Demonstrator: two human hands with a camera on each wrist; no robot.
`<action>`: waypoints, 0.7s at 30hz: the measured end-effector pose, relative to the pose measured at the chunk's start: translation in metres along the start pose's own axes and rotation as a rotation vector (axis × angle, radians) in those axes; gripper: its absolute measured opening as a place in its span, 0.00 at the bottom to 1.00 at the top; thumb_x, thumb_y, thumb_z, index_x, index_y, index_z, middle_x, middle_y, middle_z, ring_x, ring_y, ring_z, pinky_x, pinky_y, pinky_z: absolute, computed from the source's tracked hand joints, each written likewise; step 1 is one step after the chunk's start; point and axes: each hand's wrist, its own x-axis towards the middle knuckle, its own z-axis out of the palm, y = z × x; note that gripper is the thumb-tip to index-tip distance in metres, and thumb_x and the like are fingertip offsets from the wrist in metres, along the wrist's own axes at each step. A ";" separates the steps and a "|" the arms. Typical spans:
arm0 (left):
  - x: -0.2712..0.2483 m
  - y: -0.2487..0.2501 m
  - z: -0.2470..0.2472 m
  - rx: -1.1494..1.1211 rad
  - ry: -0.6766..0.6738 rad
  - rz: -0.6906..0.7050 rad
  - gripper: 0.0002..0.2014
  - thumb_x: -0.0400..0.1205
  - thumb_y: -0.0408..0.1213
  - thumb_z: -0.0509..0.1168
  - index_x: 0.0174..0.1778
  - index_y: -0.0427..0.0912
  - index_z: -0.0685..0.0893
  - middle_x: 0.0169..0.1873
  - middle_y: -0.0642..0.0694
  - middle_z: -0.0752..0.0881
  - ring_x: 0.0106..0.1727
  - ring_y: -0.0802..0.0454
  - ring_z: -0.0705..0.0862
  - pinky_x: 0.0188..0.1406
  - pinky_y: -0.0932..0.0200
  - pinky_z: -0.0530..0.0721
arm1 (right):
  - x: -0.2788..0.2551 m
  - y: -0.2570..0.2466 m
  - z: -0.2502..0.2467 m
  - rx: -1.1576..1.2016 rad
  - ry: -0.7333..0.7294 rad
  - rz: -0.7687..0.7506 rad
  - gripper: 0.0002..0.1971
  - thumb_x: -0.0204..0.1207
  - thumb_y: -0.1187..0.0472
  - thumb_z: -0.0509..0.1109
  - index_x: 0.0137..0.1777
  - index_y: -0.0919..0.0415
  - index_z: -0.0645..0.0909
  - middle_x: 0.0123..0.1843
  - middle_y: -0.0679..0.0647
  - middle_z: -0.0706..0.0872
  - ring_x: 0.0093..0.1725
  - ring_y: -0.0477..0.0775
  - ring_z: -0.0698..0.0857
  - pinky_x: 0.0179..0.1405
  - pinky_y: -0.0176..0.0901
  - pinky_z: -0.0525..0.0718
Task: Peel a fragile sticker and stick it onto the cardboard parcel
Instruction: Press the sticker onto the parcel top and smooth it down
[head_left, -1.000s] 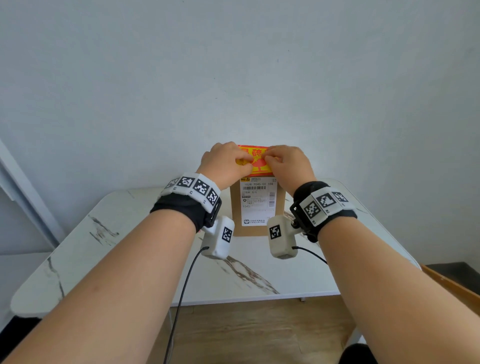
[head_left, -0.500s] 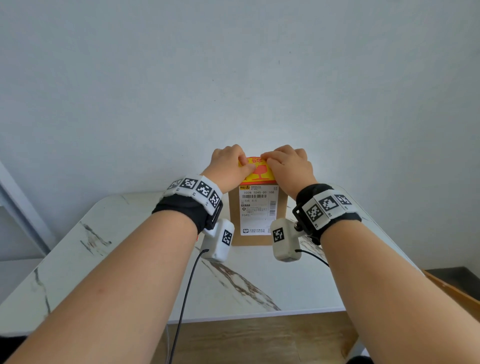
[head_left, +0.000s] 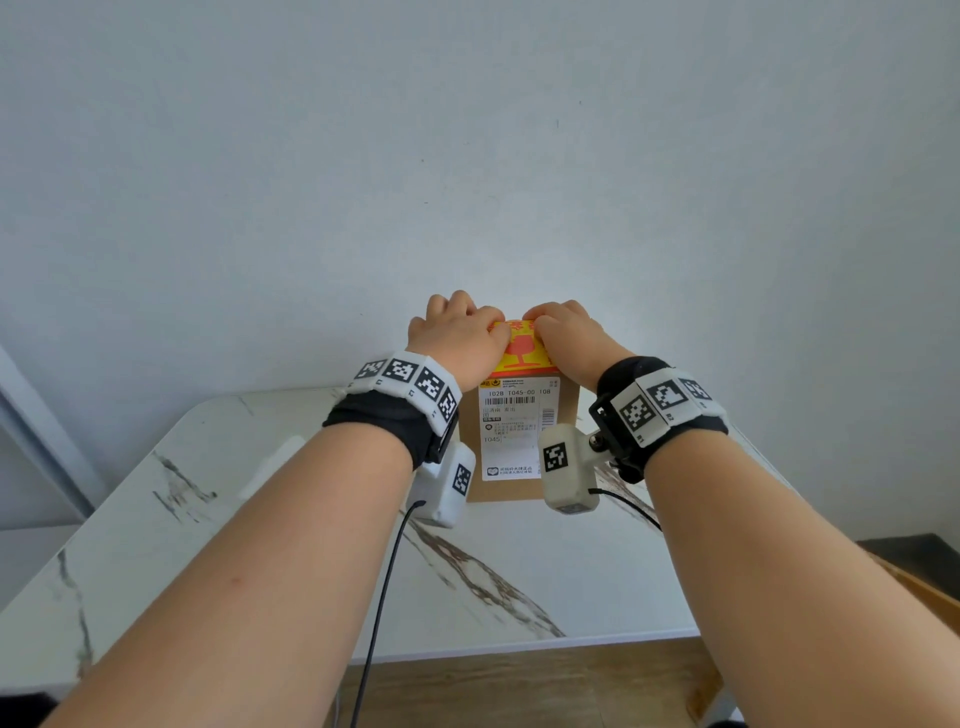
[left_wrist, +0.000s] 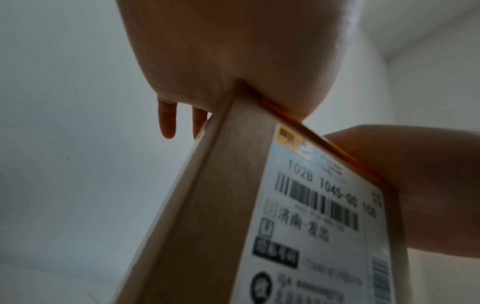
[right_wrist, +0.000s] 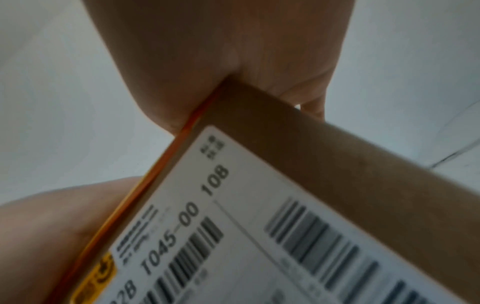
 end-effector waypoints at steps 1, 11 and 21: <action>-0.001 0.000 0.001 -0.016 -0.046 0.002 0.25 0.82 0.53 0.40 0.68 0.53 0.75 0.64 0.49 0.74 0.70 0.46 0.68 0.68 0.46 0.68 | 0.001 0.001 0.003 0.027 0.023 0.003 0.21 0.85 0.66 0.49 0.74 0.64 0.74 0.77 0.60 0.73 0.77 0.61 0.67 0.77 0.55 0.65; -0.009 0.001 0.002 -0.165 -0.043 -0.061 0.18 0.87 0.39 0.45 0.66 0.35 0.74 0.66 0.37 0.74 0.70 0.37 0.71 0.65 0.49 0.72 | -0.004 0.008 0.008 0.093 0.118 -0.045 0.25 0.80 0.58 0.50 0.72 0.40 0.77 0.81 0.51 0.66 0.80 0.56 0.65 0.79 0.59 0.66; -0.012 0.003 0.001 -0.341 -0.051 -0.088 0.26 0.85 0.47 0.46 0.82 0.50 0.59 0.76 0.40 0.68 0.72 0.40 0.75 0.70 0.43 0.75 | 0.003 -0.007 -0.004 -0.120 -0.063 -0.042 0.24 0.83 0.64 0.47 0.74 0.52 0.75 0.72 0.59 0.78 0.71 0.60 0.75 0.72 0.58 0.75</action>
